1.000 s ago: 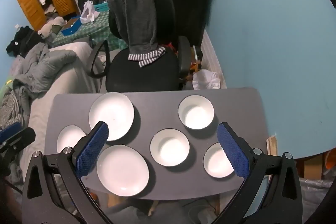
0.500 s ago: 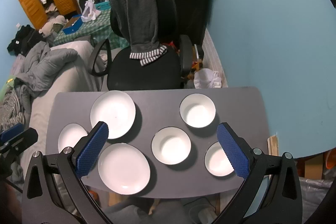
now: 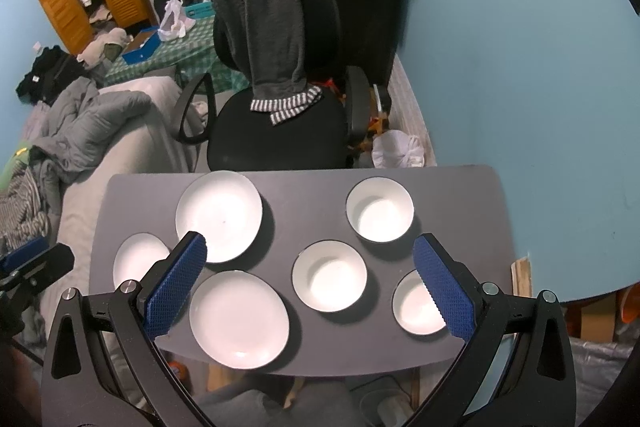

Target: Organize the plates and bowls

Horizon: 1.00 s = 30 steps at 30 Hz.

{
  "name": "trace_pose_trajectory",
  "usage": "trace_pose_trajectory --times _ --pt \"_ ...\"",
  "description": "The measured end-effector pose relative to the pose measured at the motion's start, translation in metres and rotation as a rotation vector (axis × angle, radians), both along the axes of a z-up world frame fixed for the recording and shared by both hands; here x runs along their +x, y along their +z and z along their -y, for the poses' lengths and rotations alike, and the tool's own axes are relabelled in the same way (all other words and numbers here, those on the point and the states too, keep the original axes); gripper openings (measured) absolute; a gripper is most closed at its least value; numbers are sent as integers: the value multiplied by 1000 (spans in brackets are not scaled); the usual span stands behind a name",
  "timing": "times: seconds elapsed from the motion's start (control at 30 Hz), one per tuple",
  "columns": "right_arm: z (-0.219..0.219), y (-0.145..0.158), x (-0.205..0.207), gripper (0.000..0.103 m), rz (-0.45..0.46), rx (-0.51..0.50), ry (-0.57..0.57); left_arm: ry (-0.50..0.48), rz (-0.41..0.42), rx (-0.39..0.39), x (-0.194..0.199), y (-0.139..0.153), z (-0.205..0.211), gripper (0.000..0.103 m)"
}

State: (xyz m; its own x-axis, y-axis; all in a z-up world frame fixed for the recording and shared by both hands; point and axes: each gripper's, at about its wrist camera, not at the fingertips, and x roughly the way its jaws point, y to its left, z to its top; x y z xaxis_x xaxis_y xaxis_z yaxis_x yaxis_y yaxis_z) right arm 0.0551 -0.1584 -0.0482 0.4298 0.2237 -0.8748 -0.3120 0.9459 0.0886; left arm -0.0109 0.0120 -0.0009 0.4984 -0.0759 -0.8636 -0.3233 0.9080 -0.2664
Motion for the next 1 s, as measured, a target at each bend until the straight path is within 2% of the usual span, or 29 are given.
trace_pose_trajectory --times 1.0 --pt "-1 2 -2 102 -1 7 8 -15 7 -31 -3 4 0 89"
